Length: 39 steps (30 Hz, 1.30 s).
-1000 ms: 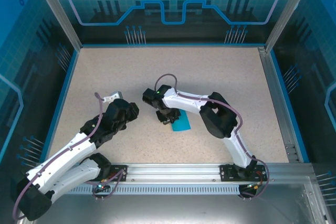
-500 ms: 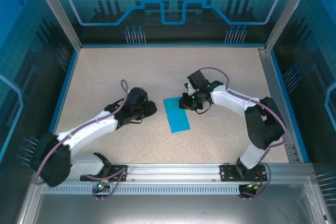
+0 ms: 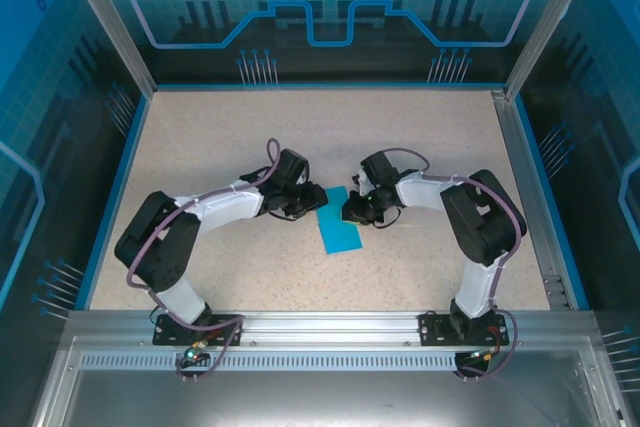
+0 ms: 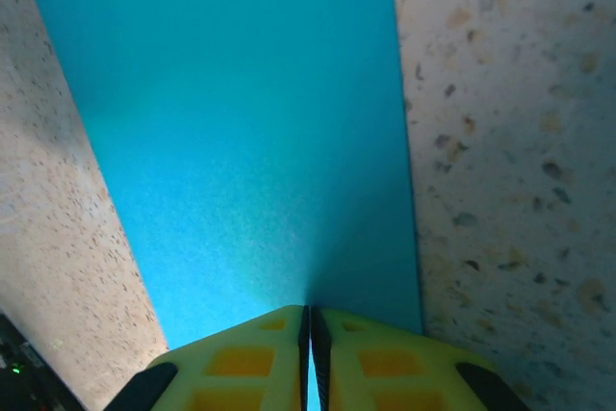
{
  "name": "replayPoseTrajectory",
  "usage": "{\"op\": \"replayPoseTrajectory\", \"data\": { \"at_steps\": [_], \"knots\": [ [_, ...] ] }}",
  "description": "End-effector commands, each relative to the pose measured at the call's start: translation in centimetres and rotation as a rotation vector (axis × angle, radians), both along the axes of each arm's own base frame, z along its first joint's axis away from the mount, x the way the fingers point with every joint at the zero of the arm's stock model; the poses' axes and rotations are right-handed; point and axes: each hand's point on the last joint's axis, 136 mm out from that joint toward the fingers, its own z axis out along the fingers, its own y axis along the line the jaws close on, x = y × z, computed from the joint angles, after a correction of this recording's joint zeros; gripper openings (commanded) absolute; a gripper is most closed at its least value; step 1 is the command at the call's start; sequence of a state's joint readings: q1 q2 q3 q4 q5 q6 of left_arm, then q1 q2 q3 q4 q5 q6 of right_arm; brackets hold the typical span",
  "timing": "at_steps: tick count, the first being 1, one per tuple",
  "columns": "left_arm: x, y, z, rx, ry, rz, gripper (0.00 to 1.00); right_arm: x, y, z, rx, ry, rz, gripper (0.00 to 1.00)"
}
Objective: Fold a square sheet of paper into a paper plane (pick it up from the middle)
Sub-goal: Rotate the paper at the center of the table, then third fold the triangle at the center of the table.
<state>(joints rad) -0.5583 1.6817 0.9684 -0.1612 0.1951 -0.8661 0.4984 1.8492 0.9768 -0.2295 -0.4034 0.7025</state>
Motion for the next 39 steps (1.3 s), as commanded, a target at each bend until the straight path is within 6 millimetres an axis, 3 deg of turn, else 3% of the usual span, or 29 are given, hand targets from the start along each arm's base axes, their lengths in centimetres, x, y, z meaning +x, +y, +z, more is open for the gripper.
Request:
{"op": "replayPoseTrajectory", "data": {
  "at_steps": [1, 6, 11, 17, 23, 32, 39],
  "knots": [
    [0.7, -1.3, 0.6, -0.062, 0.010, -0.021, 0.36, -1.5, -1.0, -1.9, -0.046, 0.046, -0.063, 0.14],
    [0.9, -2.0, -0.3, -0.066, 0.034, -0.051, 0.36, -3.3, -2.3, -2.5, -0.108, 0.070, -0.232, 0.14],
    [0.9, -2.3, -1.7, -0.056, 0.062, -0.066, 0.35, -4.3, -2.2, -2.1, -0.088, 0.053, -0.366, 0.15],
    [0.8, -3.2, -1.4, -0.099, 0.050, -0.114, 0.35, -4.2, -1.0, 0.4, -0.015, -0.017, -0.302, 0.20],
    [0.5, -3.2, -1.3, -0.097, 0.048, -0.137, 0.35, -4.2, -2.8, 2.3, -0.011, -0.065, -0.256, 0.27],
    [0.2, -3.5, -2.9, -0.081, 0.083, -0.166, 0.32, -7.0, -3.8, 2.9, 0.019, -0.032, -0.144, 0.35],
    [-0.1, -2.8, -5.0, -0.025, 0.131, -0.154, 0.29, -9.0, -3.1, 2.3, 0.039, 0.009, -0.058, 0.37]
  ]
}}
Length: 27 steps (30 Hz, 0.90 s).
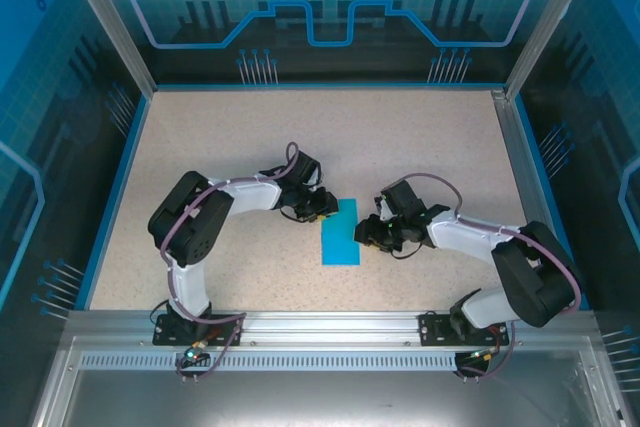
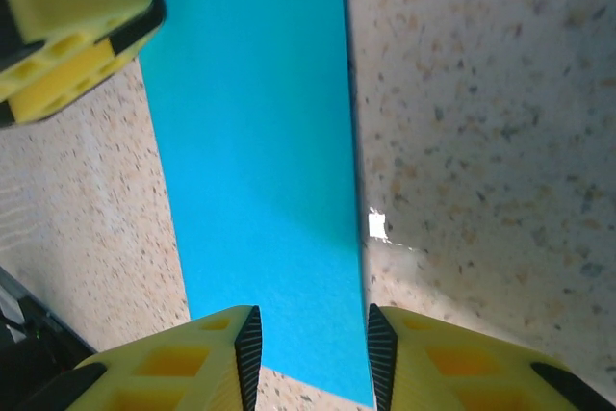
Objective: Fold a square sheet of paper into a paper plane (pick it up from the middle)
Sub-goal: Third fold the triangle at the center of the table.
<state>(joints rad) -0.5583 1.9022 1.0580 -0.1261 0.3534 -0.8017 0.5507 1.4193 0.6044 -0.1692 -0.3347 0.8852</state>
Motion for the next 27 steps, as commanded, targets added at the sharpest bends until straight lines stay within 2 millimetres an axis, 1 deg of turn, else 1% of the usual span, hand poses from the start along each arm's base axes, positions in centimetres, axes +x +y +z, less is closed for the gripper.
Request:
{"op": "replayPoseTrajectory", "data": {
  "at_steps": [1, 6, 9, 16, 19, 27],
  "knots": [
    [-0.2, 0.3, -0.7, 0.025, 0.017, -0.022, 0.29, -1.9, 0.5, -0.4, 0.020, 0.042, 0.075, 0.38],
    [-0.7, 0.8, -1.4, 0.053, 0.026, -0.032, 0.29, -2.2, 0.3, -1.0, 0.004, 0.058, 0.075, 0.40],
    [-1.0, 0.9, -1.8, 0.054, 0.036, -0.034, 0.29, -2.3, 0.8, -1.1, 0.032, 0.071, 0.090, 0.41],
    [-1.0, 1.0, -1.9, 0.057, 0.038, -0.031, 0.29, -2.2, 1.2, -1.8, 0.037, 0.095, 0.100, 0.41],
    [-1.0, 0.9, -2.0, 0.054, 0.041, -0.031, 0.29, -2.3, 1.4, -2.2, 0.046, 0.106, 0.103, 0.39],
    [-1.3, 1.0, -2.2, 0.053, 0.047, -0.030, 0.29, -1.8, 2.2, -1.7, 0.083, 0.093, 0.111, 0.34]
  ]
}}
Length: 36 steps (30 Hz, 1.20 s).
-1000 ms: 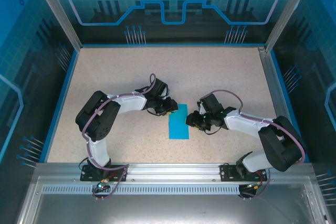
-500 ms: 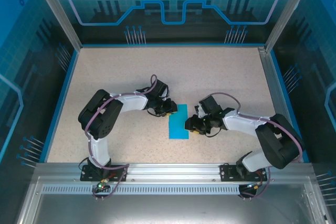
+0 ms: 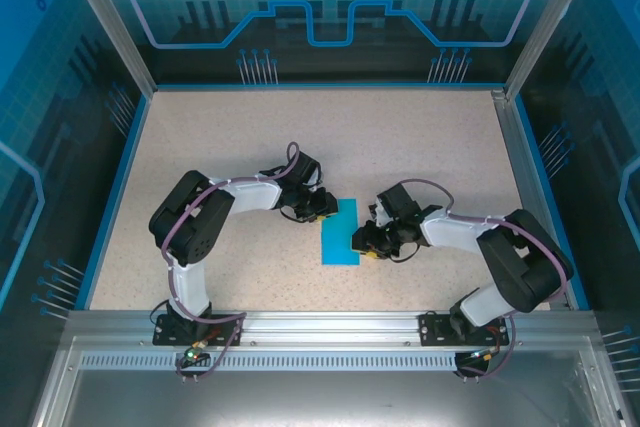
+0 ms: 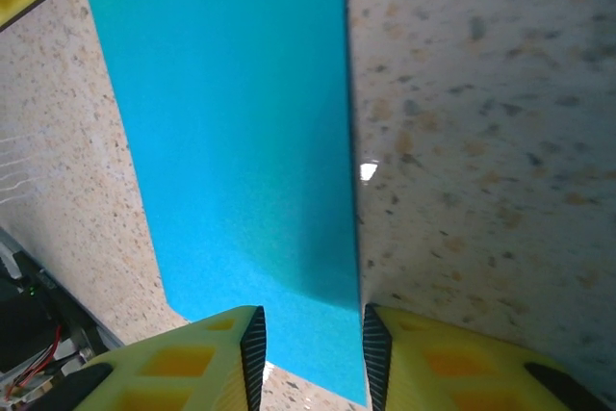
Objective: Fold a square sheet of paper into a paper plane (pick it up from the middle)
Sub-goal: Third fold the triangle at the center of the table.
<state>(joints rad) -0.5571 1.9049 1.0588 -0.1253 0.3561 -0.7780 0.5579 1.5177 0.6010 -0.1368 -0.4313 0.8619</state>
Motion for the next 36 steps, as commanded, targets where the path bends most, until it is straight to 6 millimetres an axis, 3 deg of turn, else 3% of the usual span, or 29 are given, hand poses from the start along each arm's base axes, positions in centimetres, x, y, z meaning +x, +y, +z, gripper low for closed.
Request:
{"op": "replayPoseTrajectory", "data": {
  "at_steps": [1, 17, 30, 36],
  "knots": [
    [-1.3, 1.0, -2.1, 0.051, 0.060, -0.010, 0.30, -0.2, 1.2, 0.2, 0.054, 0.002, 0.037, 0.34],
    [-1.6, 1.1, -2.3, 0.050, 0.064, -0.014, 0.29, 3.0, 2.7, 2.4, 0.129, -0.076, -0.019, 0.38],
    [-1.4, 1.1, -2.2, 0.056, 0.059, -0.018, 0.29, 5.7, 2.1, 3.1, 0.143, -0.136, -0.018, 0.44],
    [-1.5, 1.1, -2.2, 0.059, 0.060, -0.021, 0.29, 5.6, 2.9, 3.6, 0.187, -0.137, 0.075, 0.45]
  ]
}}
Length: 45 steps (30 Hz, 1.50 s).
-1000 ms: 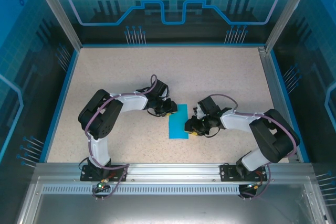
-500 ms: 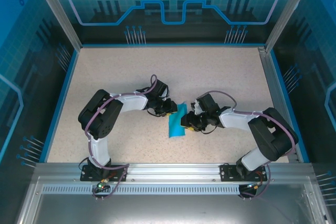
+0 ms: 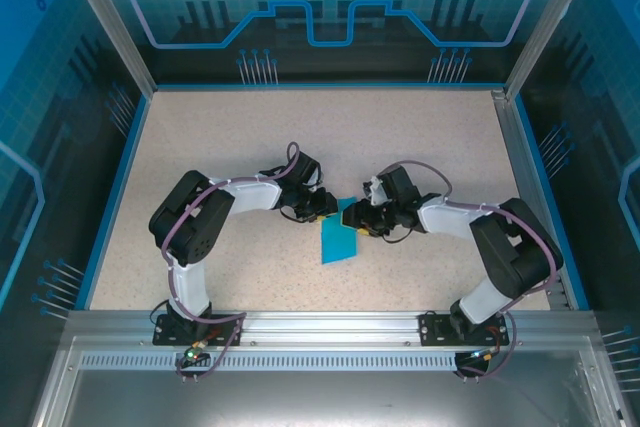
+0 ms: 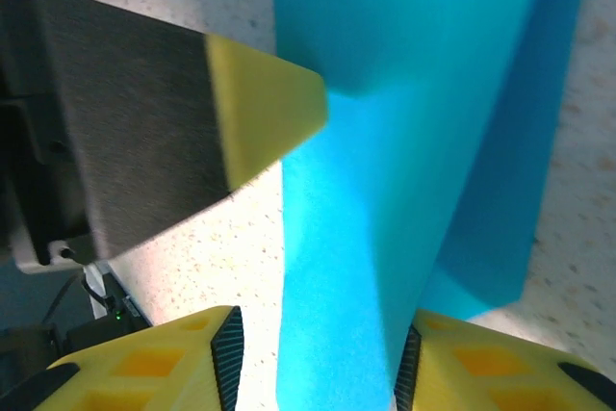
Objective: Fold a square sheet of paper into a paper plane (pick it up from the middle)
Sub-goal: Third fold the triangle at the center of the table.
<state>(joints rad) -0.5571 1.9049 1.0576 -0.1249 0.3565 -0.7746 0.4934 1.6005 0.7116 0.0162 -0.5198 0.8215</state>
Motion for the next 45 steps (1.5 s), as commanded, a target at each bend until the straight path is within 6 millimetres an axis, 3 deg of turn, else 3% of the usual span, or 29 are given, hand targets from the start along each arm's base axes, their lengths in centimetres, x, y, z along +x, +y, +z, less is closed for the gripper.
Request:
{"op": "replayPoseTrajectory", "data": {
  "at_steps": [1, 8, 14, 16, 19, 23, 27, 32, 41, 45],
  "knots": [
    [-1.5, 1.1, -2.2, 0.058, 0.063, -0.019, 0.29, -0.2, 0.3, 0.2, 0.021, 0.007, 0.065, 0.45],
    [-1.3, 0.9, -1.0, 0.031, 0.026, -0.028, 0.29, -0.7, -1.8, -2.1, -0.097, 0.083, 0.000, 0.29],
    [-1.1, 1.5, 2.7, 0.025, -0.131, -0.068, 0.34, -0.4, -1.6, -1.8, -0.083, 0.102, -0.025, 0.10],
    [-1.5, 1.8, 4.2, 0.016, -0.192, -0.090, 0.36, -0.4, -1.6, -1.7, -0.079, 0.109, -0.034, 0.09],
    [-3.0, 2.1, 6.0, 0.035, -0.296, -0.164, 0.45, -0.4, -1.3, -1.4, -0.059, 0.116, -0.043, 0.08],
    [-6.8, 1.2, 7.6, 0.161, -0.464, -0.330, 0.53, -0.3, -1.3, -1.2, -0.045, 0.130, -0.062, 0.07],
    [-9.6, 0.3, 7.4, 0.317, -0.578, -0.434, 0.60, -0.2, -1.1, -1.0, -0.023, 0.142, -0.071, 0.07],
    [-11.6, -1.8, 6.5, 0.476, -0.688, -0.540, 0.64, -0.2, -1.0, -1.1, -0.019, 0.154, -0.075, 0.07],
    [-12.2, -3.8, 3.8, 0.610, -0.692, -0.652, 0.68, -0.1, -1.0, -1.1, -0.012, 0.162, -0.074, 0.08],
    [-11.7, -4.8, 3.5, 0.617, -0.700, -0.661, 0.69, -0.1, -1.1, -1.2, -0.014, 0.163, -0.074, 0.08]
  ]
}}
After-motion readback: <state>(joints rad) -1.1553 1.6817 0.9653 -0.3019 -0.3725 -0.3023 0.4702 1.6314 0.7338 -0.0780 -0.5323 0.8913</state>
